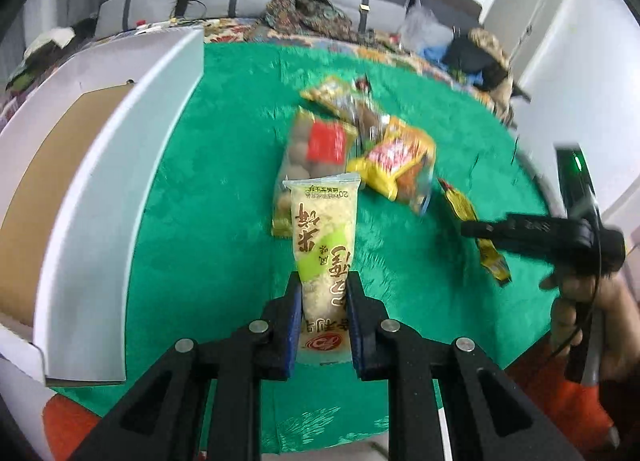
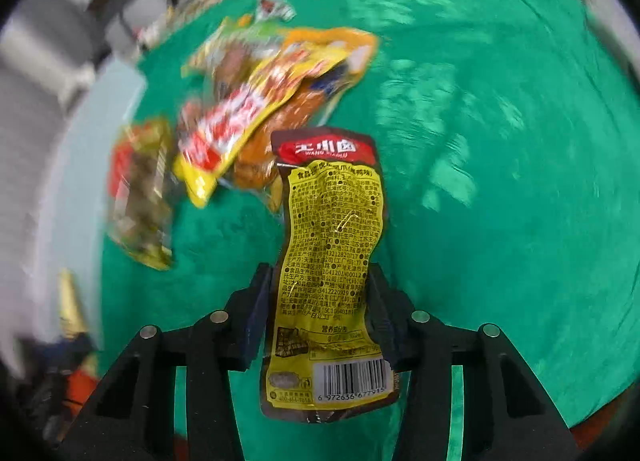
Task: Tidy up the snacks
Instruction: 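Carry both snacks into the white cardboard box and open both tools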
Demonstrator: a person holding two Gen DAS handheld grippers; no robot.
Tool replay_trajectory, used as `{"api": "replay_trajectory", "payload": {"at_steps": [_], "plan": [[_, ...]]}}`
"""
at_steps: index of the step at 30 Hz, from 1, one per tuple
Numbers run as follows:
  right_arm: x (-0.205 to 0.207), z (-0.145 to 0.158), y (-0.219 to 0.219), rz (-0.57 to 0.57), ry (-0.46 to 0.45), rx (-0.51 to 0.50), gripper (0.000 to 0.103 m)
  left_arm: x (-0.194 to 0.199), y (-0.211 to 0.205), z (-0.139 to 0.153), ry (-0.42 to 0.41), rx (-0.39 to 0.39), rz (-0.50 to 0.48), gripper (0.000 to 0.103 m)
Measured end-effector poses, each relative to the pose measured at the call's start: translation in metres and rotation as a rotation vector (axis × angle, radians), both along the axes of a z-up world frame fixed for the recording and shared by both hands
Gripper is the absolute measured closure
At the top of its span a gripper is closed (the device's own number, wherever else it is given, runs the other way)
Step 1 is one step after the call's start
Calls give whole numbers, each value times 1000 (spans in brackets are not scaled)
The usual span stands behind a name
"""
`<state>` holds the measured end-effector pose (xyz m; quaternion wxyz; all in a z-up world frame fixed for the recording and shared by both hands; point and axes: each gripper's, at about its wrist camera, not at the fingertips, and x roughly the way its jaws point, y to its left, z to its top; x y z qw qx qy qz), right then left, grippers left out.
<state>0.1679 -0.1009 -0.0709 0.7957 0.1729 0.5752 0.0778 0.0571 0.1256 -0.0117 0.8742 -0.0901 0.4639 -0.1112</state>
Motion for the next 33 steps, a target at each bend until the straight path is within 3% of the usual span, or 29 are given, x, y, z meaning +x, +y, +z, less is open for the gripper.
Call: {"api": "replay_trajectory", "payload": {"at_steps": [5, 9, 12, 17, 23, 24, 26, 27, 28, 33], "plan": [[-12, 37, -30, -69, -62, 195, 54, 7, 38, 35, -44, -107, 65, 83], [4, 84, 1, 3, -128, 255, 54, 13, 91, 60, -77, -121, 146, 83], [19, 120, 52, 110, -176, 305, 54, 21, 147, 70, -91, -58, 250, 83], [52, 167, 180, 317, -220, 381, 54, 31, 225, 65, -55, 2, 393, 83], [84, 183, 328, 477, -244, 388, 52, 37, 278, 35, -6, 109, 536, 83], [88, 180, 346, 486, -244, 388, 47, 37, 284, 30, 2, 124, 560, 79], [93, 168, 377, 503, -242, 375, 38, 32, 292, 21, 34, 140, 596, 48], [95, 160, 389, 510, -227, 348, 26, 29, 296, 16, 47, 145, 617, 19], [93, 157, 391, 511, -223, 333, 24, 24, 299, 14, 40, 153, 641, 9], [79, 149, 353, 514, -308, 218, 24, 4, 285, 16, 0, 99, 640, 9]]}}
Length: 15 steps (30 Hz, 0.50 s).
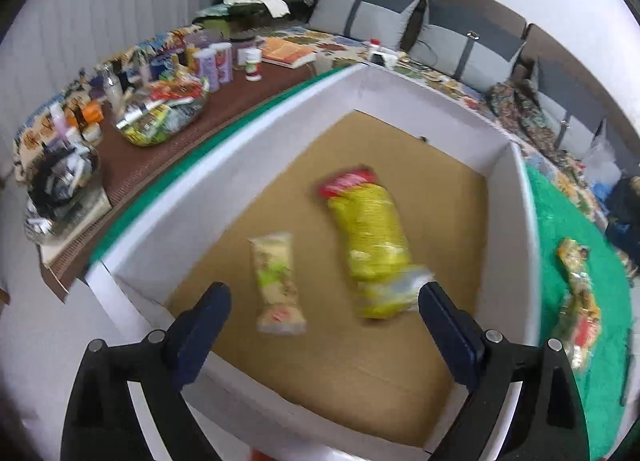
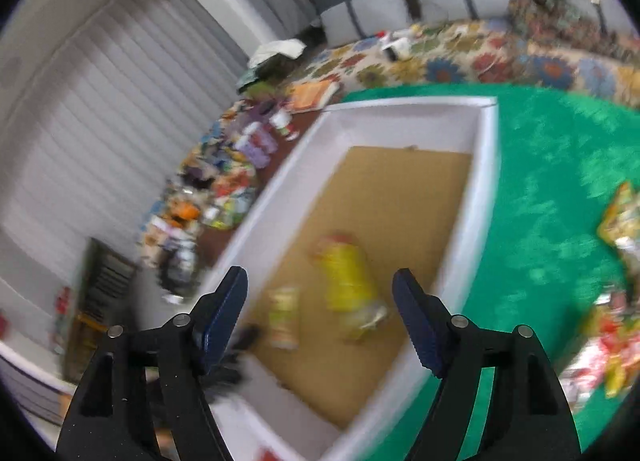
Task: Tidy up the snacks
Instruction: 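Carry both snacks into the white cardboard box and open both tools, then withdraw both tools from the box back over the snack pile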
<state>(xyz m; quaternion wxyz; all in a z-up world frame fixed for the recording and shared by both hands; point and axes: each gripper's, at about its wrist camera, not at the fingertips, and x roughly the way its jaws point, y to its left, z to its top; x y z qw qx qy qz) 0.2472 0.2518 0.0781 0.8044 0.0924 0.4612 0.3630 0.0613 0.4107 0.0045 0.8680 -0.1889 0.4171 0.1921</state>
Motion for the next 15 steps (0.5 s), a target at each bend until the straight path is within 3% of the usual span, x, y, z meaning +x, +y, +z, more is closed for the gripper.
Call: {"api": "replay_trajectory", "payload": {"at_steps": [5, 9, 12, 15], "plan": [[-15, -37, -96, -135, -141, -157, 24, -6, -67, 21, -102, -82, -127, 8], [-36, -96, -207, -287, -200, -373, 24, -5, -155, 23, -143, -110, -293, 3], [-54, -134, -288, -401, -175, -494, 25, 1, -213, 4, -107, -126, -388, 3], [-65, -161, -354, -500, -128, -563, 25, 13, -268, -31, -5, -98, -453, 3]]}}
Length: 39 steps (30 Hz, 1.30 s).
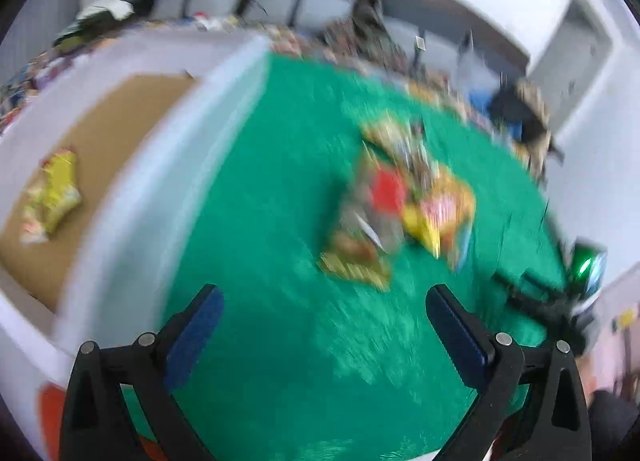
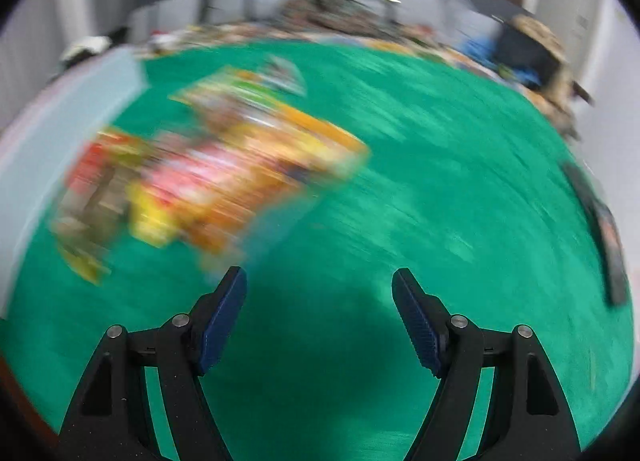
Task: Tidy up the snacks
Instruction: 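Withdraw both tools from the box back over the snack pile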
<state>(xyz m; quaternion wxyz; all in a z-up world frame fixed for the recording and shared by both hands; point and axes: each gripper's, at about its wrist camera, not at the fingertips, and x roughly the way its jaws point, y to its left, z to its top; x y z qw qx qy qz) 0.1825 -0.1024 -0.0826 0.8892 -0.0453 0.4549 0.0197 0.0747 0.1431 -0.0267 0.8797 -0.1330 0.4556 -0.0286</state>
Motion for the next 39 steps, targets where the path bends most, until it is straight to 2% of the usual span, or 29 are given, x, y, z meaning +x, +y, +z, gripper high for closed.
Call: {"api": "replay_trajectory", "payload": {"at_steps": [4, 6, 11, 14, 19, 24, 39], "plan": [[1, -15, -52, -90, 20, 5, 24, 10, -44, -46, 51, 134, -16, 3], [0, -17, -65, -102, 13, 48, 19, 14, -48, -61, 82, 163, 6, 3], [7, -20, -70, -103, -12, 58, 10, 21, -42, -76, 101, 185, 60, 3], [10, -22, -71, -103, -11, 59, 10, 25, -47, -83, 82, 258, 69, 0], [10, -21, -71, -103, -11, 58, 9, 23, -44, -88, 32, 263, 90, 0], [10, -22, -71, -103, -11, 58, 9, 12, -43, -91, -34, 273, 72, 0], [10, -21, -71, -103, -11, 58, 9, 5, -42, -87, -41, 274, 66, 0]]}}
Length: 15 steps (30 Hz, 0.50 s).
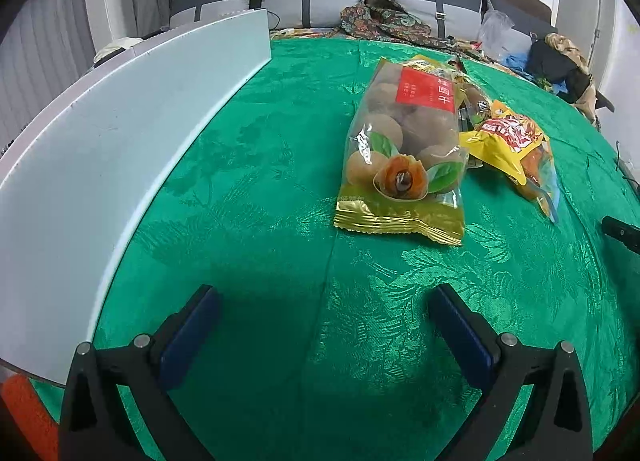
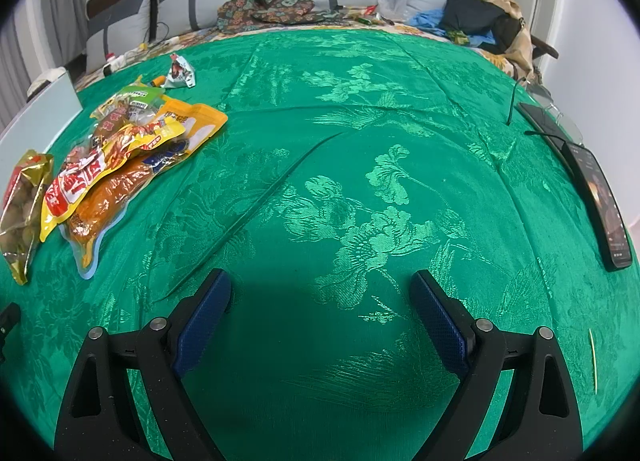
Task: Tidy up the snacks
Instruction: 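Withdraw both tools from the box back over the snack pile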
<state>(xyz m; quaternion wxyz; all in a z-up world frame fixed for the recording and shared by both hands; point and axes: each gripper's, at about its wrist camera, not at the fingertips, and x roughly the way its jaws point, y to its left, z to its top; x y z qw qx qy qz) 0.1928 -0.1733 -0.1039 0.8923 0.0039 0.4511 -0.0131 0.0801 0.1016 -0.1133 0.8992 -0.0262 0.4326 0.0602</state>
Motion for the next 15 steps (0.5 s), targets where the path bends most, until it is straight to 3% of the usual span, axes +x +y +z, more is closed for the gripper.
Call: {"api": "replay_trajectory", "payload": {"at_steps": [15], "plan": [[-1, 0, 1, 0, 0, 0, 9, -8, 0, 2, -22, 3, -20, 0]]}}
